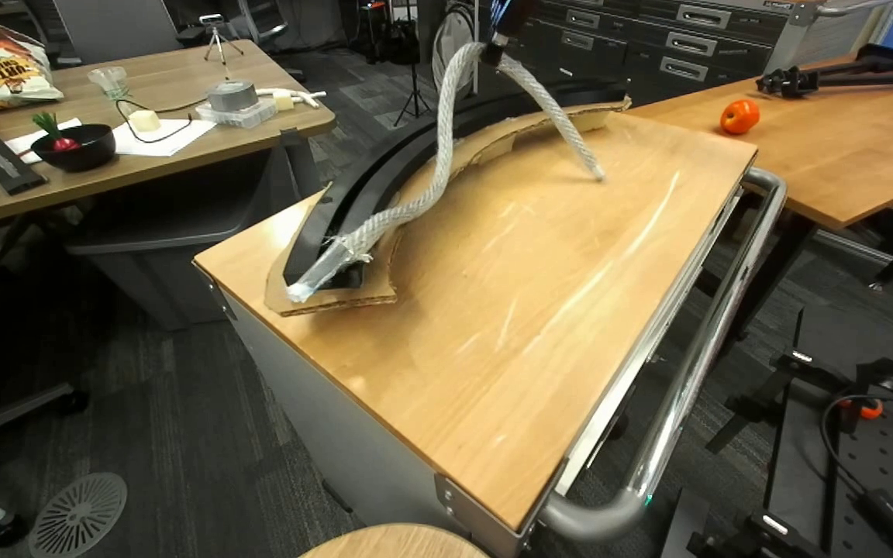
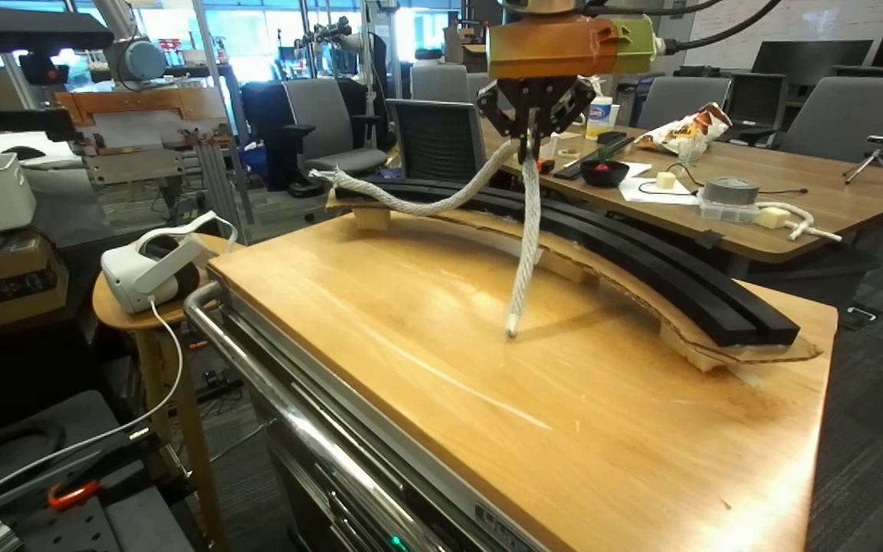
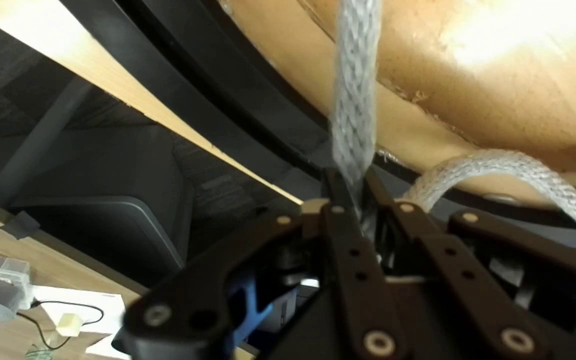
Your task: Put the white rope on the black board
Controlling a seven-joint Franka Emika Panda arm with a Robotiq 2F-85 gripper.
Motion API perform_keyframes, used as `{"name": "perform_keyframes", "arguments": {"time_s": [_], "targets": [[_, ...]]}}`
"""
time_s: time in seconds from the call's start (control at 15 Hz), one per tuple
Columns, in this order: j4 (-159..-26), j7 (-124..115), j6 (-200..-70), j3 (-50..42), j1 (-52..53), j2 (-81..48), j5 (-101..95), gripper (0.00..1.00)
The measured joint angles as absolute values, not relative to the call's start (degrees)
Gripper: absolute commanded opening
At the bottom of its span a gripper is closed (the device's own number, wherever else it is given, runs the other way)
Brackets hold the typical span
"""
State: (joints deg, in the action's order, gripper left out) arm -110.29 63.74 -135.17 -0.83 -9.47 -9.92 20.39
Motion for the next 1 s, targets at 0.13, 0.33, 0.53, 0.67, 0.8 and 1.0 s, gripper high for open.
{"name": "perform_keyframes", "arguments": {"time_s": [0.13,0.33,0.53,0.67,0.8,1.0], "targets": [[-108.9,63.9,-133.9,-0.9,-9.8,-10.0,22.5,0.03],[-107.3,63.8,-133.2,-0.9,-10.0,-10.3,25.4,0.03],[-106.2,63.6,-132.8,-0.9,-10.0,-11.0,28.2,0.03],[-105.6,63.3,-132.5,-0.9,-10.0,-11.6,29.6,0.03],[-105.0,63.0,-131.7,-0.9,-10.0,-12.1,31.1,0.03],[-104.2,62.5,-131.1,-0.9,-10.0,-12.4,32.1,0.03]]}}
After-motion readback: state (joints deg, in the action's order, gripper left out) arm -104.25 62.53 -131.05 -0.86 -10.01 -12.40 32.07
